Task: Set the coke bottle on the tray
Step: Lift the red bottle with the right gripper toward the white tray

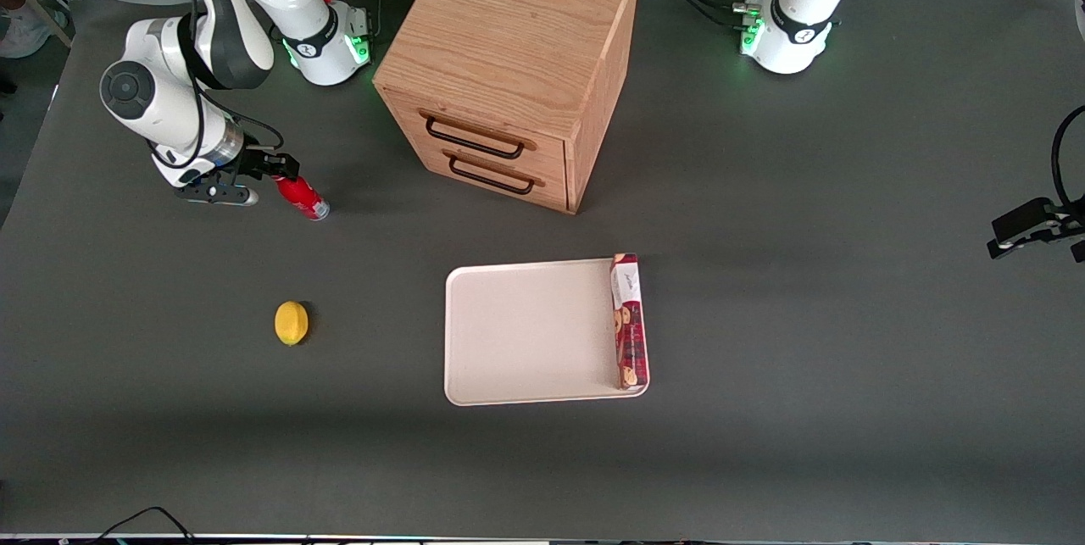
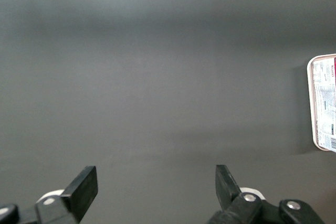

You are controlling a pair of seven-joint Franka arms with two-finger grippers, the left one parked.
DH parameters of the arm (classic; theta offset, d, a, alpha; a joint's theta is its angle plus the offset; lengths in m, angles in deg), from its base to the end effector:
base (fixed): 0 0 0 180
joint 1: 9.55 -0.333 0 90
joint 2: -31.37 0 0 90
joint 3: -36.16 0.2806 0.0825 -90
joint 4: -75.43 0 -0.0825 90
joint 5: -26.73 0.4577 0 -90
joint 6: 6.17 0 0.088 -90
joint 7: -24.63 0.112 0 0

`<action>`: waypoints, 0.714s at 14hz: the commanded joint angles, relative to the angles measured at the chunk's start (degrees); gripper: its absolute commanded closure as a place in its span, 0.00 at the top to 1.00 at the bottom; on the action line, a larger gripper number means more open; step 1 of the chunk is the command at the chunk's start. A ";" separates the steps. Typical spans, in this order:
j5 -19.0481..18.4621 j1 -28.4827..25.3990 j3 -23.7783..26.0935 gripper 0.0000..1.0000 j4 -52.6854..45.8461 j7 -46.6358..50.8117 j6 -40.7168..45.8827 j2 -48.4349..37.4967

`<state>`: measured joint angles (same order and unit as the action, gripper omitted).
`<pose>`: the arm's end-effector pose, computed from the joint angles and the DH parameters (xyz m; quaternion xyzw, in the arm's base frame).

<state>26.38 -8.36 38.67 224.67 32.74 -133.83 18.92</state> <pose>0.4626 0.0089 0.2230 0.9951 -0.0579 -0.0789 0.0135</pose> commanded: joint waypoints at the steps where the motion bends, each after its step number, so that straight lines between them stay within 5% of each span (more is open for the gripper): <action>1: -0.96 0.56 0.39 0.23 0.87 1.38 1.53 -2.58; 6: -0.87 0.48 0.39 0.08 -2.89 0.60 5.38 -3.02; 10: -0.87 0.56 -0.40 0.08 -24.64 -4.14 26.70 -1.71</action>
<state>26.20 -8.26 38.64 212.25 31.74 -117.70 16.76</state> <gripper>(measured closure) 0.683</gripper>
